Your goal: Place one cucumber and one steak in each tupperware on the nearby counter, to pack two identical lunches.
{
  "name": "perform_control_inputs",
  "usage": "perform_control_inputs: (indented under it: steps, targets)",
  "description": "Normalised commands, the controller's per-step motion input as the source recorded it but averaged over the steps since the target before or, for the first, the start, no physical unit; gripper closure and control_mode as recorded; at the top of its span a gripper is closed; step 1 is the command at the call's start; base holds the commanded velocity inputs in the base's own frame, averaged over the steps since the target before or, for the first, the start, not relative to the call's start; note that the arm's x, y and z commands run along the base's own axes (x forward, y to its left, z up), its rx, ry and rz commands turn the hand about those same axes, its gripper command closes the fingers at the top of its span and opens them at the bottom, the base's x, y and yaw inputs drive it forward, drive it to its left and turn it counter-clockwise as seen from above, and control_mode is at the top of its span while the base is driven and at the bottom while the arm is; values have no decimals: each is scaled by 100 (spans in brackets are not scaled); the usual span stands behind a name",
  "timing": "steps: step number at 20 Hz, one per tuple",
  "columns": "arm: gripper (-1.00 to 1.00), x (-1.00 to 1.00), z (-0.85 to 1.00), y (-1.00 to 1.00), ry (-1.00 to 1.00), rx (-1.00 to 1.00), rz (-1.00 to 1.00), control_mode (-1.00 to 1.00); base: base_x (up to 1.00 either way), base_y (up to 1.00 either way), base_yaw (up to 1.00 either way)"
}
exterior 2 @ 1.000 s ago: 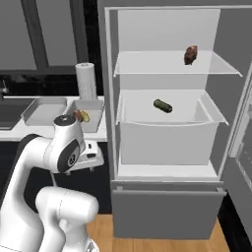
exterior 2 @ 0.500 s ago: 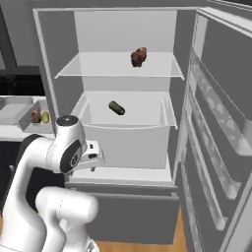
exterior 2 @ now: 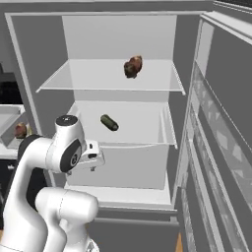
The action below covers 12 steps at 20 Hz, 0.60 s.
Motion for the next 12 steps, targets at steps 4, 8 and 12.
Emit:
perform_control_inputs:
  steps: [4,8,12]
  targets:
    - [-100,0,0,0,0,0,0,100,65,-6,0]
    - [-100,3,18,-9,-3,0,0,-100,18,-6,0]
    - [-100,0,66,-23,-30,0,7,-100,0,0,0]
